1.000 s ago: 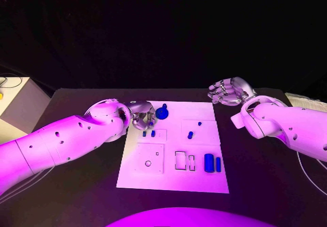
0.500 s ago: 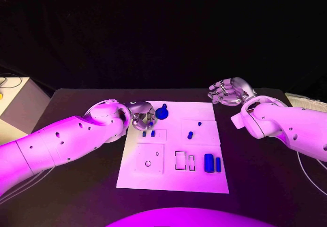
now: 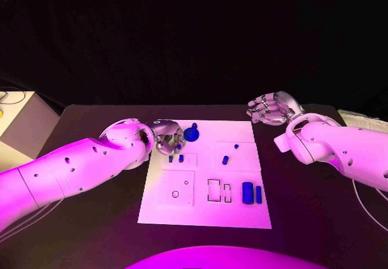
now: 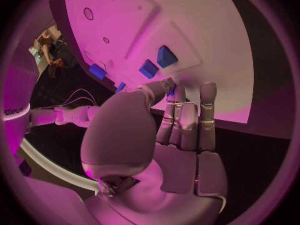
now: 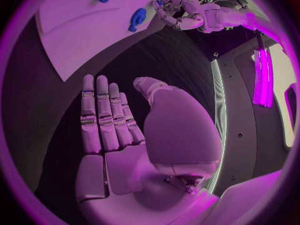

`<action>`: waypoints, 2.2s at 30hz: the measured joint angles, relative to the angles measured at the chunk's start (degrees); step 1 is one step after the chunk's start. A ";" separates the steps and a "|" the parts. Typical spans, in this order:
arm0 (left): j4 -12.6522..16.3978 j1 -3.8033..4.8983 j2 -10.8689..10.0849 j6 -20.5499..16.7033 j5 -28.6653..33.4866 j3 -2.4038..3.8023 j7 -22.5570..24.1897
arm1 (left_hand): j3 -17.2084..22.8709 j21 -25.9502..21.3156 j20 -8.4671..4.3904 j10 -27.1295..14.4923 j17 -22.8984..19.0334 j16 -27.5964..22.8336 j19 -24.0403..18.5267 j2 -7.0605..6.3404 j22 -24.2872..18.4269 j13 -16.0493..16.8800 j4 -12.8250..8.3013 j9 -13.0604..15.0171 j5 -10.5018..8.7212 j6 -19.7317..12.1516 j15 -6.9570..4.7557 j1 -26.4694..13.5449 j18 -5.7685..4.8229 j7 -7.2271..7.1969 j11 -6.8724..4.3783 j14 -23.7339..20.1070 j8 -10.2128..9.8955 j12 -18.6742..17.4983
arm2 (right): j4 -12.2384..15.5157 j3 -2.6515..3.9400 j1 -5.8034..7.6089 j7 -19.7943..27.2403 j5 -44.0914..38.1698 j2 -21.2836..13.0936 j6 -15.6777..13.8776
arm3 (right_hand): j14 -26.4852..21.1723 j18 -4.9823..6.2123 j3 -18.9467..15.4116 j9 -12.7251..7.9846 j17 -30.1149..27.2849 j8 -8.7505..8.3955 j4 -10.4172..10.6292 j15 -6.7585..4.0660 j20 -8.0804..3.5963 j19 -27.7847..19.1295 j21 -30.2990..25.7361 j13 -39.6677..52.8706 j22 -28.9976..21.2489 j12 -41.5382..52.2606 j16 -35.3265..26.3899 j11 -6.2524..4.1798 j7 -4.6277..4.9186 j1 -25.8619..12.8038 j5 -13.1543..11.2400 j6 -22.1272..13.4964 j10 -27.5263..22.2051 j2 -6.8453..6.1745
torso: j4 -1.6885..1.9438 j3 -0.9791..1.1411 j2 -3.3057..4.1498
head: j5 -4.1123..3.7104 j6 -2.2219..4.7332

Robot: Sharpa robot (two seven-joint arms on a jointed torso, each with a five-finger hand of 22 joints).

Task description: Assemble the parts on the task board

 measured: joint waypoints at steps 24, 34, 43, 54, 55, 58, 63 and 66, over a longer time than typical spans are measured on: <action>0.39 -0.14 -0.41 -0.18 -0.03 -0.01 -0.18 | 1.05 0.00 -0.19 -1.83 2.92 1.21 0.20 -0.31 0.27 2.24 0.38 -0.75 0.00 -1.44 -0.02 -0.29 0.00 -0.19 -0.19 1.24 -0.02 6.30 | 0.01 0.00 -0.01 0.00 0.00 -0.09 0.00 | 0.00 0.00 0.00 0.00 0.00 0.00 0.00 0.00 0.00 0.00 0.00 0.01 0.00 0.00 0.00 0.00 0.00 0.00 0.00 0.00 0.00 0.00 | -0.01 0.04 -0.01 | 0.03 -0.01; 0.77 -0.24 -0.68 -0.24 -0.04 0.04 -0.30 | 1.37 0.00 -0.19 -2.26 3.86 1.55 0.20 -0.53 0.52 2.99 0.37 -0.89 0.00 -1.44 -0.02 -0.07 0.01 -0.20 -0.20 1.64 -0.03 8.45 | 0.02 0.00 -0.01 0.00 0.00 -0.12 0.00 | 0.00 0.00 0.20 -0.09 -0.06 0.00 -0.20 0.00 0.00 0.00 0.00 -0.35 -0.37 0.24 -0.35 0.00 0.00 0.00 0.25 0.00 0.00 0.00 | 0.00 0.01 -0.01 | 0.02 -0.10; 1.12 -0.37 -0.94 -0.27 -0.05 0.18 -0.43 | 1.52 0.23 -0.39 -2.45 4.31 1.77 0.41 -0.76 0.64 3.50 0.53 -1.09 0.00 -1.64 -0.21 -0.30 0.00 -0.39 -0.38 1.84 -0.05 10.16 | 0.02 0.00 -0.01 -0.01 0.00 -0.14 0.00 | 0.00 0.00 0.25 -0.09 -0.06 0.00 -0.25 0.00 0.00 0.00 0.00 -0.41 -0.42 0.24 -0.35 0.00 0.00 0.00 0.25 0.00 0.00 0.00 | 0.00 0.01 -0.01 | 0.06 -0.14; 1.67 -0.85 -1.29 -0.34 -0.08 0.88 -0.59 | 1.52 0.23 -0.39 -2.66 4.82 1.77 0.41 -0.76 0.83 3.92 0.53 -1.21 0.00 -1.64 -0.21 -0.30 0.00 -0.40 -0.58 1.84 -0.05 11.47 | 0.00 0.00 -0.02 -0.01 0.00 -0.23 0.00 | 0.00 0.00 0.25 -0.09 -0.06 0.00 -0.25 0.00 0.00 0.00 0.00 -0.41 -0.42 0.24 -0.35 0.00 0.00 0.00 0.25 0.00 0.00 0.00 | 0.00 0.00 0.01 | 0.01 -0.18; 1.71 -0.91 -1.30 -0.36 -0.09 0.96 -0.61 | 1.52 0.23 -0.39 -2.66 4.82 1.77 0.41 -0.76 0.83 3.92 0.53 -1.21 0.00 -1.64 -0.21 -0.30 0.00 -0.40 -0.58 1.84 -0.05 11.47 | 0.00 0.00 -0.02 -0.01 0.00 -0.24 0.00 | 0.00 0.00 0.24 -0.09 -0.06 0.00 -0.24 0.00 0.00 0.00 0.00 -0.41 -0.42 0.24 -0.35 0.00 0.00 0.00 0.25 0.00 0.00 0.00 | 0.00 0.01 0.01 | 0.00 -0.18; 1.76 -1.02 -1.32 -0.41 -0.10 1.13 -0.64 | 1.68 0.23 -0.39 -2.66 4.96 1.77 0.40 -0.76 0.83 3.98 0.38 -1.21 0.00 -1.64 -0.42 -0.30 0.00 -0.40 -0.58 2.05 -0.05 11.47 | 0.00 0.00 -0.02 -0.01 0.00 -0.24 0.00 | 0.00 0.00 0.25 -0.09 -0.06 0.00 -0.24 0.00 0.00 0.00 0.00 -0.41 -0.42 0.24 -0.35 0.00 0.00 0.00 0.24 0.00 0.00 0.00 | 0.00 0.03 0.01 | 0.00 -0.14; 1.81 -1.16 -1.35 -0.47 -0.14 1.31 -0.69 | 1.67 0.23 -0.39 -2.66 5.04 1.99 0.40 -0.76 0.88 4.04 0.38 -1.23 0.00 -2.04 -0.42 -0.30 0.00 -0.41 -0.59 2.05 -0.05 11.78 | 0.00 0.00 -0.03 -0.02 0.00 -0.26 0.00 | 0.00 0.00 0.24 -0.09 -0.05 0.00 -0.24 0.00 0.00 0.00 0.00 -0.41 -0.42 0.23 -0.35 0.00 0.00 0.00 0.24 0.00 0.00 0.00 | -0.01 0.03 0.01 | -0.01 -0.13; 1.86 -1.21 -1.41 -0.52 -0.17 1.41 -0.70 | 1.67 0.45 -0.60 -2.66 5.16 1.99 0.61 -0.94 0.95 4.14 0.38 -1.30 0.00 -2.04 -0.42 -0.12 0.00 -0.41 -0.59 2.05 -0.05 12.18 | 0.00 0.00 -0.03 -0.02 0.00 -0.27 0.00 | 0.00 0.00 0.24 -0.09 -0.05 0.00 -0.24 0.00 0.00 0.00 0.00 -0.41 -0.42 0.23 -0.35 0.00 0.00 0.00 0.24 0.00 0.00 0.00 | -0.01 0.04 0.01 | -0.01 -0.13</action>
